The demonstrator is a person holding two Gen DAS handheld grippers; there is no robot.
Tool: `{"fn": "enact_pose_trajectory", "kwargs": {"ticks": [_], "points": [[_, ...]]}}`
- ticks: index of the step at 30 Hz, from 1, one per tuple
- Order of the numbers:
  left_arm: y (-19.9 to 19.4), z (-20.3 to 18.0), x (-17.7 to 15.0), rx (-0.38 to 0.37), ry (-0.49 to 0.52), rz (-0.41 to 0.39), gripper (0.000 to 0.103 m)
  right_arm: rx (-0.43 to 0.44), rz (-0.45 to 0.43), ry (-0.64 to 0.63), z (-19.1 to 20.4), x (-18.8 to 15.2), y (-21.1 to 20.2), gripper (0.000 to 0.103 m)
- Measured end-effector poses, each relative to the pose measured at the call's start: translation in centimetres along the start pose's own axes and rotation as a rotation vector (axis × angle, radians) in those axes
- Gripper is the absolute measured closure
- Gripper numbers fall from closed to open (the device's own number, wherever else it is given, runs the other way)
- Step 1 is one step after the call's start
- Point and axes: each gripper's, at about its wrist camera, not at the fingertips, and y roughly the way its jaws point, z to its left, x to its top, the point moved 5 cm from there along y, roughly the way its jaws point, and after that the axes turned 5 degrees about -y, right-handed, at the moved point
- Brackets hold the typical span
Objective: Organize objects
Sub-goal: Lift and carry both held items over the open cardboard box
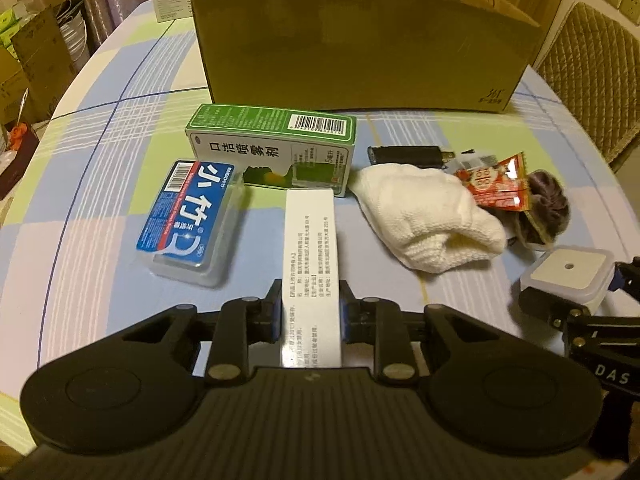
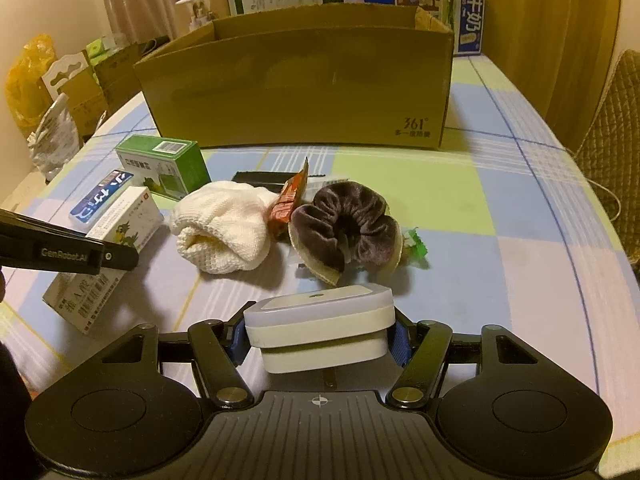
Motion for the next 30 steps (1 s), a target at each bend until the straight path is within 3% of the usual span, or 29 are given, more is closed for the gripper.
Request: {"fn": "enact_pose_trajectory", "kwargs": {"ticks": [8,14,23,30], "points": [[-3.5,-0.6,0.2,-0.033,-0.006,-0.030,0.082,-0.007,-0.037,0.051,0.1,0.4,-3.9,0.041],[-6.7,-1.4,3.1,-0.049,0.029,-0.090,0.082,0.010,-0.108,0.049,0.0,3.5,-6.7,0.041],[-9.8,-2.2,11.0,-0.084,0.077,-0.149,0.082,0.067,-0.197,0.026,-1.1,13.0,-8.1,0.041],[-9.4,-2.2,18.4,-0.101,0.088,-0.169,0.082,0.079,-0.234,0.004,-2.4,21.2,-6.5,0.041]]}}
